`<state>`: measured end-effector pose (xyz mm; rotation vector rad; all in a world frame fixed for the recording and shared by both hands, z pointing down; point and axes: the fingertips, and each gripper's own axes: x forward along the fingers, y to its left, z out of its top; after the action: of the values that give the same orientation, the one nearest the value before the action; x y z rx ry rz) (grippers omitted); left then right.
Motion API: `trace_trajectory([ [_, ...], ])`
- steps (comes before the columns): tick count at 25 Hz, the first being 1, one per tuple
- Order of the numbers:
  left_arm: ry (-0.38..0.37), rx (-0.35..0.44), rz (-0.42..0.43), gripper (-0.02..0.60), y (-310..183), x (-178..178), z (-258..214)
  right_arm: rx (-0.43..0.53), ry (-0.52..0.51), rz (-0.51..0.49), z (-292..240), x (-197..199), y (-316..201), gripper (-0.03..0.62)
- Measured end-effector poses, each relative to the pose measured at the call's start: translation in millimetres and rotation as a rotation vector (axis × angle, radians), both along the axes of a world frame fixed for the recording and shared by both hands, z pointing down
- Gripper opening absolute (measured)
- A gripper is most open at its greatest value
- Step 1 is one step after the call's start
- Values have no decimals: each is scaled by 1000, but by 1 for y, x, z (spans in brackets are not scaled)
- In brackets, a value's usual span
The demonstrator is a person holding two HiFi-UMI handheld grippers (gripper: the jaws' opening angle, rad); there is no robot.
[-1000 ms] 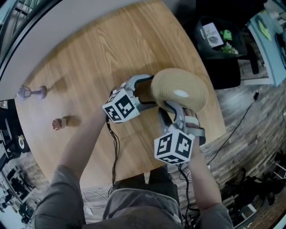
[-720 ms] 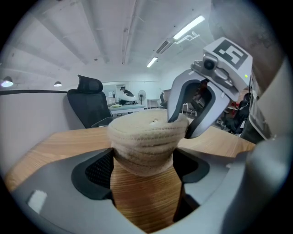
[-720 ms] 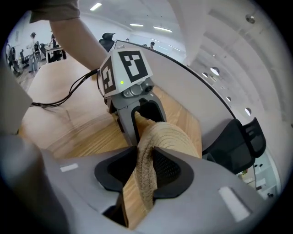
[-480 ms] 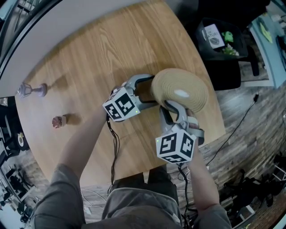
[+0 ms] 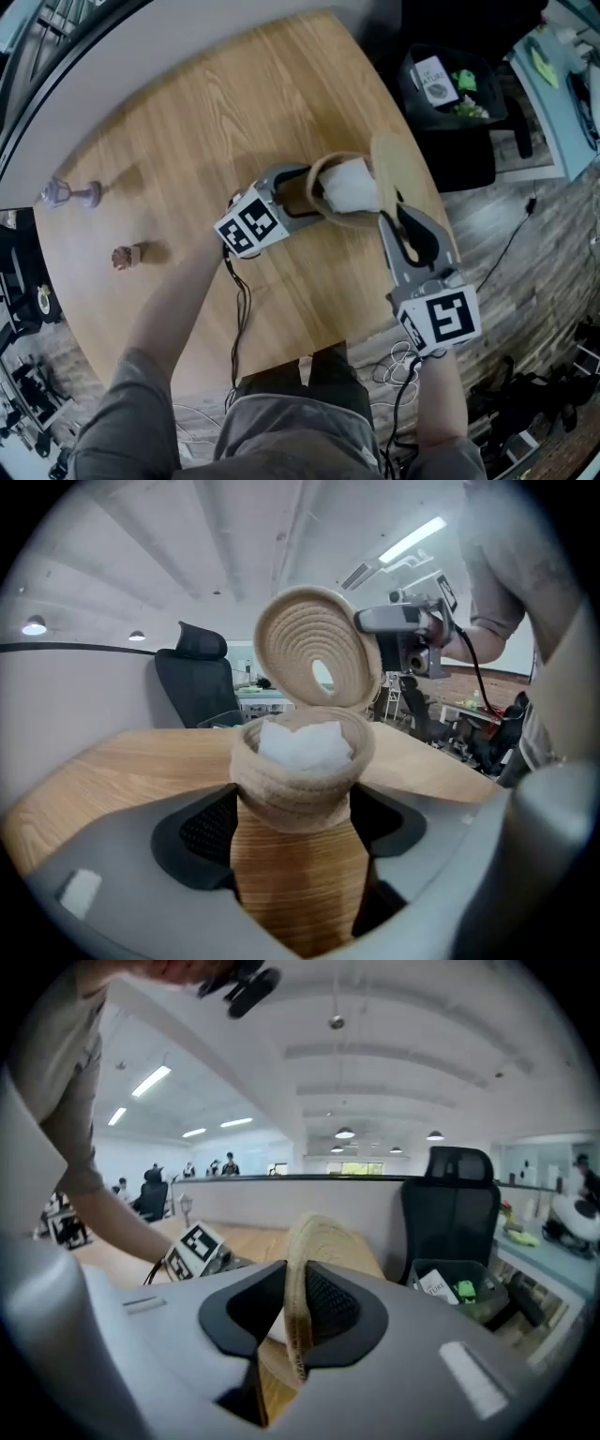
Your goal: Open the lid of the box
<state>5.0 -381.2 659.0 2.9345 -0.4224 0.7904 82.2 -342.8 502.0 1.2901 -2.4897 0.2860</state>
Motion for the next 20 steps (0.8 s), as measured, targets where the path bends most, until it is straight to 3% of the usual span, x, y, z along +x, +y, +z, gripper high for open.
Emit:
trace_trajectory([
  [4,4,-17,-26,367,2,2,1,14,-228,176,-21,72,6,67],
  [8,-11,-17,-37,357,1,-1,2,-9,-387,305,-15,114,13,69],
  [13,-58,-27,-48,354,3,-1,2,-17,-423,353,-14,128,15,69],
  [17,-72,-82,-53,337,7,-7,-4,18,-427,353,-31,128,13,69],
  [20,-73,-74,-72,331,12,-17,-22,47,-412,341,-51,128,14,69],
])
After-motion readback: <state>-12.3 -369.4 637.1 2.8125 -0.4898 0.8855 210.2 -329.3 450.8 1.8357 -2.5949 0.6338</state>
